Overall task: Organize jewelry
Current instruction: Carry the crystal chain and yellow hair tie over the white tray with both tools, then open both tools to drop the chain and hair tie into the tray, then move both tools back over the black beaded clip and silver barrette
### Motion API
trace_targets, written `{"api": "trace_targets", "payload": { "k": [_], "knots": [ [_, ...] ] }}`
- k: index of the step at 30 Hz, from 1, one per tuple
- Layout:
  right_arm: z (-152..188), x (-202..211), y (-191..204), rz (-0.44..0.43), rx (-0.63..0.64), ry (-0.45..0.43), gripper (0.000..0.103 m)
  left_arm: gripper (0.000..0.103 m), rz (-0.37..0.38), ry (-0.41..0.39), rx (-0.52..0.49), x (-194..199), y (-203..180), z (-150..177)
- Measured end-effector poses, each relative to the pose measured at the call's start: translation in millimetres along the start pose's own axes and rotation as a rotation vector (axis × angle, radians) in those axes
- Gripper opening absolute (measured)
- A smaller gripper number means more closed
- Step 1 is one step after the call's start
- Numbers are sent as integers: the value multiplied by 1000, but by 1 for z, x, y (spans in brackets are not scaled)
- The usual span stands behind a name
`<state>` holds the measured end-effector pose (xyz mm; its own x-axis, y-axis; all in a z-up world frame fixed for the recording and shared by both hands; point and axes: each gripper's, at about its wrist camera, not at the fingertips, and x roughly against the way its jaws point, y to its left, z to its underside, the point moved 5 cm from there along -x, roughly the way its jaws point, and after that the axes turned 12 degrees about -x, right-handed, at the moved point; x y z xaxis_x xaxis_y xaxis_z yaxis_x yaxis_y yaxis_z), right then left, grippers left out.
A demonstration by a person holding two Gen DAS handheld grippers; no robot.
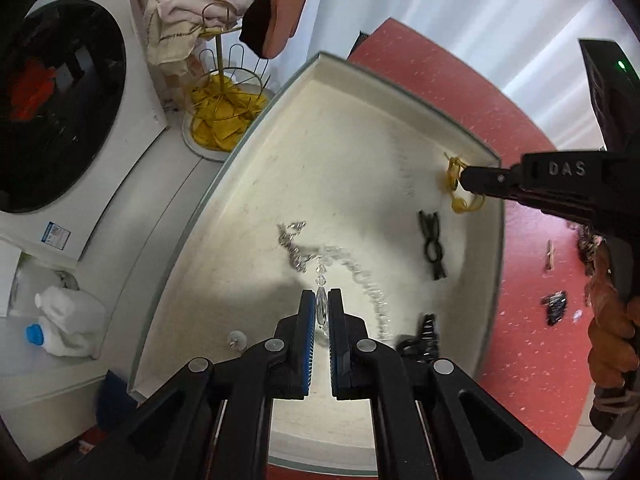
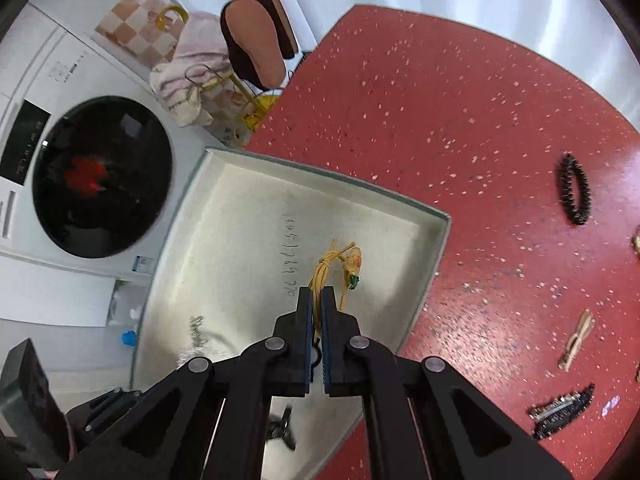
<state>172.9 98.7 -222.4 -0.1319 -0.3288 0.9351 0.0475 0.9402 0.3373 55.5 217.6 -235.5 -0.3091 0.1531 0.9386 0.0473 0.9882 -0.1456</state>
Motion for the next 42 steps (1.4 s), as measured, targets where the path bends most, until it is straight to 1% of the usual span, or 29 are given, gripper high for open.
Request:
{"api": "trace_targets", "payload": {
  "k": [7, 10, 13, 16, 18, 20, 21, 22, 23, 24, 25, 26, 27, 28, 29, 30, 35, 38, 42],
  "knots": [
    [-2, -24, -6, 10, -10, 51, 5, 7, -88, 61, -32, -14, -2, 9],
    [0, -30, -8, 10, -21, 77, 5, 7, -125, 68, -45, -15, -3, 10],
    [0, -33, -10, -6, -31, 89, 5, 7, -151, 76, -56, -16, -3, 8],
    [0, -33, -9, -11, -26, 99, 7, 7, -161, 80, -61, -15, -3, 7],
    [-1, -32, -9, -17, -29, 100, 16, 7, -166, 87, -64, -15, -3, 6],
    [-1, -26, -10, -33, -35, 92, 35, 7, -164, 94, -65, -16, -3, 6],
    [-1, -23, -8, -43, -34, 85, 40, 7, -162, 96, -64, -16, -3, 7],
    [-1, -20, -7, -52, -33, 79, 47, 7, -162, 97, -65, -15, -3, 7],
    [-1, -16, -6, -64, -32, 75, 51, 15, -162, 100, -65, -15, -3, 7],
    [-1, -13, -5, -73, -32, 73, 53, 64, -163, 102, -65, -15, -3, 7],
    [-1, -8, -4, -87, -33, 67, 57, 95, -174, 99, -59, -13, -2, 7],
    [-1, -4, -4, -98, -35, 59, 63, 102, -209, 63, -49, -7, -1, 5],
    [-1, 1, -3, -108, -39, 51, 67, 102, -221, 44, -56, -3, -2, 4],
    [0, 6, -4, -121, -44, 40, 74, 102, -217, 46, -65, -1, -4, 4],
    [1, 11, -5, -132, -51, 29, 78, 102, -212, 54, -69, -1, -5, 3],
    [2, 15, -6, -138, -58, 22, 80, 102, -216, 56, -71, 1, -5, 2],
    [9, 36, -18, -152, -88, -19, 81, 102, -240, 43, -94, 13, -13, 1],
    [15, 49, -33, -125, -111, -45, 81, 102, -247, 26, -110, 22, -20, 0],
    [26, 63, -72, -74, -186, -58, 81, 102, -248, 4, -140, 33, -30, 1]
  ]
}}
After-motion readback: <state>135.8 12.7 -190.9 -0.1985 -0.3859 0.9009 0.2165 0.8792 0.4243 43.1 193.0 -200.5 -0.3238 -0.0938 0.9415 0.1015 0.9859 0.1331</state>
